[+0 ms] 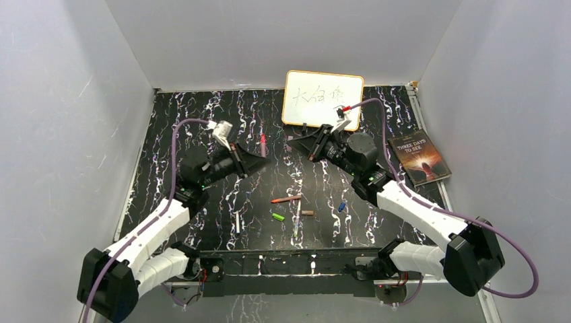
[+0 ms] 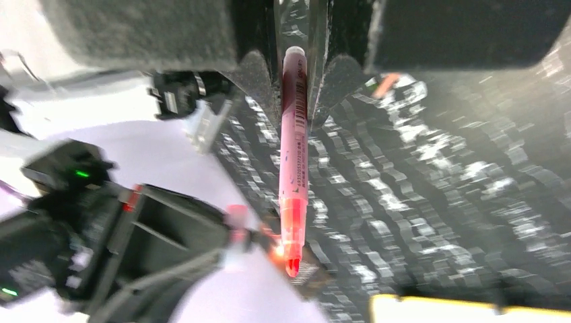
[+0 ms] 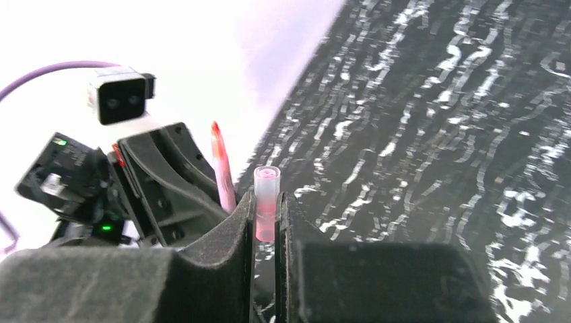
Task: Insert the pens into the pen caps
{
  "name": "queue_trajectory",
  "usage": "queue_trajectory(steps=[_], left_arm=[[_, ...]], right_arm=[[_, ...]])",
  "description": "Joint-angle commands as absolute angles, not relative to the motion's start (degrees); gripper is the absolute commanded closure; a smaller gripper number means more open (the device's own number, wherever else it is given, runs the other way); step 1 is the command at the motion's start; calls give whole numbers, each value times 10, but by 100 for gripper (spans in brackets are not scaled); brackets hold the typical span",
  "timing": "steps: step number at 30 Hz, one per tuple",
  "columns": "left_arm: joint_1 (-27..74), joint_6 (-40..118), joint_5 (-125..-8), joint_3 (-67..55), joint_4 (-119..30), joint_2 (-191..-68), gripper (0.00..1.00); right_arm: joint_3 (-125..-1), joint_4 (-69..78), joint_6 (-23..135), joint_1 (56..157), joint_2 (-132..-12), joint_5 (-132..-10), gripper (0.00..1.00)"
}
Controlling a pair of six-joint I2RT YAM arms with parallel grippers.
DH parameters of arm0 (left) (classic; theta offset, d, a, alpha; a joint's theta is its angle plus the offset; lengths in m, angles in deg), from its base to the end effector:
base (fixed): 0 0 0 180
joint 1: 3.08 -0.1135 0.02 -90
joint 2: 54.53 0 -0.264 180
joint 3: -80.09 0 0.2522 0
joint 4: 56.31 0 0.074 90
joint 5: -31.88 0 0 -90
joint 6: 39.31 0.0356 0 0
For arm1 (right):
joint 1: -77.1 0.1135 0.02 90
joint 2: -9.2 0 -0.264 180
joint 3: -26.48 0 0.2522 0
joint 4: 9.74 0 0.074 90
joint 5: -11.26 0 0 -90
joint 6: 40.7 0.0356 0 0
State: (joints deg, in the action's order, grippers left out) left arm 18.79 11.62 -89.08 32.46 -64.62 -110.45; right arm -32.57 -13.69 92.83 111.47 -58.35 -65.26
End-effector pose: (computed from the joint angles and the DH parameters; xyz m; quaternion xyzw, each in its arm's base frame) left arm 0.2031 -0.1012 0.2958 0.0848 0.7019 -0.5083 0.4918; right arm 0.2239 0.1632 0.3116 -0.0211 0.7336 0.4906 0.4698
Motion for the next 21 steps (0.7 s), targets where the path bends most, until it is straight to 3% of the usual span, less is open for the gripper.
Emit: queue_trajectory(steps=[1,8,21], left_arm=[[284,51,-919,329,-859,-1124,100],[376,76,-915,297,-903,-1203,100],[383,125,-885,268,-827,-1152,100]], right_arm=[[-324,-301,969,1113,-545,-607,100],[-356,-317,957,1113,-542,-562,100],[-343,-276,926,1112,-512,-580,100]])
